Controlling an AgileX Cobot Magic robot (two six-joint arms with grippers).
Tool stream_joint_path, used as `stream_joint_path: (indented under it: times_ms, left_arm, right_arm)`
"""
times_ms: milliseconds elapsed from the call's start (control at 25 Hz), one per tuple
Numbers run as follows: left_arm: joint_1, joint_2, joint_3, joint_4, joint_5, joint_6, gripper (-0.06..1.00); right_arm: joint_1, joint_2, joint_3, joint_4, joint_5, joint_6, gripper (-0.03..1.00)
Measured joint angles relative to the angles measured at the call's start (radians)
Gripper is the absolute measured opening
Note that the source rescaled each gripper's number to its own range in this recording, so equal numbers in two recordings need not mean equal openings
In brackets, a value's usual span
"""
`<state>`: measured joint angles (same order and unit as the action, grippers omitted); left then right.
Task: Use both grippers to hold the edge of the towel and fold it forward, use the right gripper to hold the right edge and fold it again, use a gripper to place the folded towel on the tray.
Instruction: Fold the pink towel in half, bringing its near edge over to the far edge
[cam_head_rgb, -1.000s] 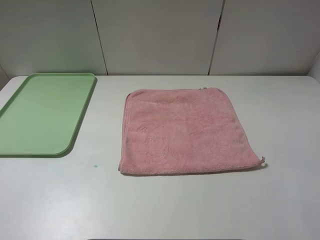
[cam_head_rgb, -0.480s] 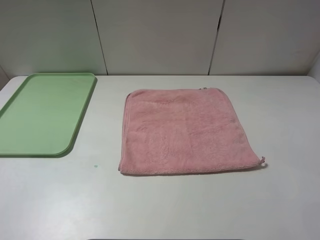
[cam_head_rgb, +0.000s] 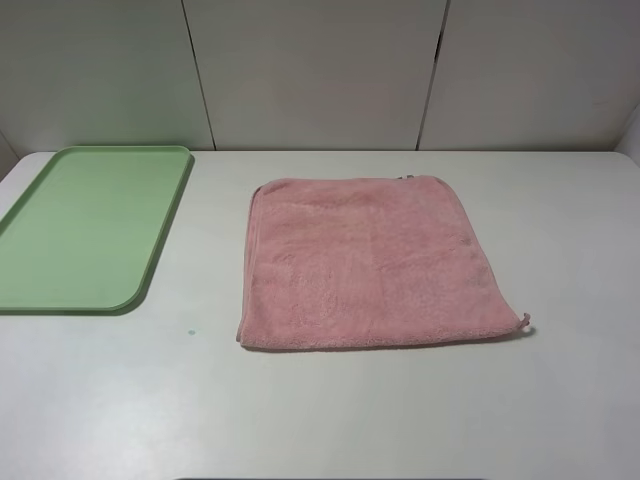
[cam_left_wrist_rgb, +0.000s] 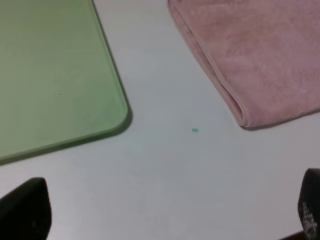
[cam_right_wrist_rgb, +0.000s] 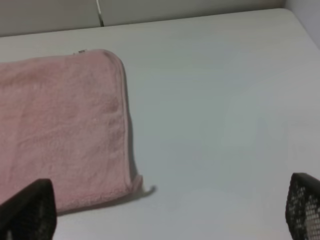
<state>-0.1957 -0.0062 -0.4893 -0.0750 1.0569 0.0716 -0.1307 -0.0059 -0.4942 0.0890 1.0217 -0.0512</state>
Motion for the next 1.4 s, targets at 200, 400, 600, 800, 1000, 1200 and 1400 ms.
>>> stream_joint_path:
  times_ms: [200, 400, 600, 800, 1000, 1200, 1400]
  left_arm:
    - [0.000, 0.000, 0.000, 0.000, 0.000, 0.000, 1.00]
    - [0.000, 0.000, 0.000, 0.000, 0.000, 0.000, 1.00]
    - [0.000, 0.000, 0.000, 0.000, 0.000, 0.000, 1.00]
    - [0.000, 0.000, 0.000, -0.002, 0.000, 0.000, 1.00]
    - [0.000, 0.000, 0.000, -0.003, -0.001, 0.000, 0.98]
    - [0.000, 0.013, -0.003, -0.004, -0.003, 0.019, 0.97]
    - [0.000, 0.165, -0.046, -0.005, -0.009, 0.074, 0.97]
  right_arm:
    - [0.000, 0.000, 0.000, 0.027, 0.000, 0.000, 1.00]
    - [0.000, 0.000, 0.000, 0.027, 0.000, 0.000, 1.00]
    - [0.000, 0.000, 0.000, 0.027, 0.000, 0.000, 1.00]
    - [0.000, 0.000, 0.000, 0.027, 0.000, 0.000, 1.00]
    - [0.000, 0.000, 0.000, 0.027, 0.000, -0.006, 1.00]
    - [0.000, 0.000, -0.008, 0.033, 0.001, -0.019, 1.00]
    - [0.000, 0.065, -0.066, 0.048, 0.001, -0.036, 1.00]
